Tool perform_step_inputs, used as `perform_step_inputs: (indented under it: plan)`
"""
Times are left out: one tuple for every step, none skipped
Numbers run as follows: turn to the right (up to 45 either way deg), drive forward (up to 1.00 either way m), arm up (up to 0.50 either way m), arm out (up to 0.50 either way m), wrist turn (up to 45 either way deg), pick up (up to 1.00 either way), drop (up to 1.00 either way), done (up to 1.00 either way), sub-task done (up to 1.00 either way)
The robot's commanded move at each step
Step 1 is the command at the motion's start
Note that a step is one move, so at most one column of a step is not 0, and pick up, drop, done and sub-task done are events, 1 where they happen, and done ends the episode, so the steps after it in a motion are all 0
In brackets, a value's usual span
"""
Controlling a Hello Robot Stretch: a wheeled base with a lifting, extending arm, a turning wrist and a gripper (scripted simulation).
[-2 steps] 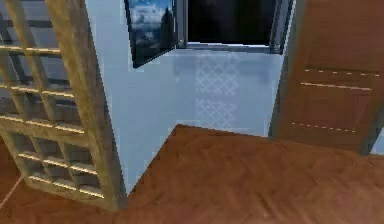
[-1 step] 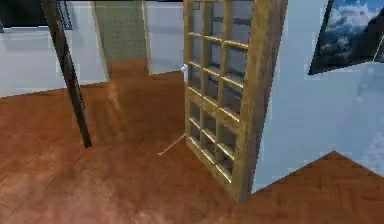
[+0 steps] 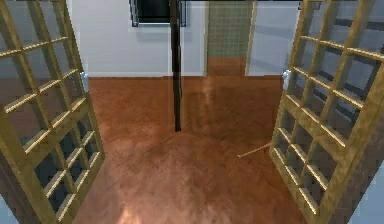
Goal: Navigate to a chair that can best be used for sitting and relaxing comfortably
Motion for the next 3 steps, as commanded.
perform_step_inputs:
  plan:
    - [0.0,0.15,0.0,0.0,0.0,0.0,0.0,0.0,0.0]
    - [45.0,0.0,0.0,0.0,0.0,0.0,0.0,0.0,0.0]
    - [45.0,0.0,0.0,0.0,0.0,0.0,0.0,0.0,0.0]
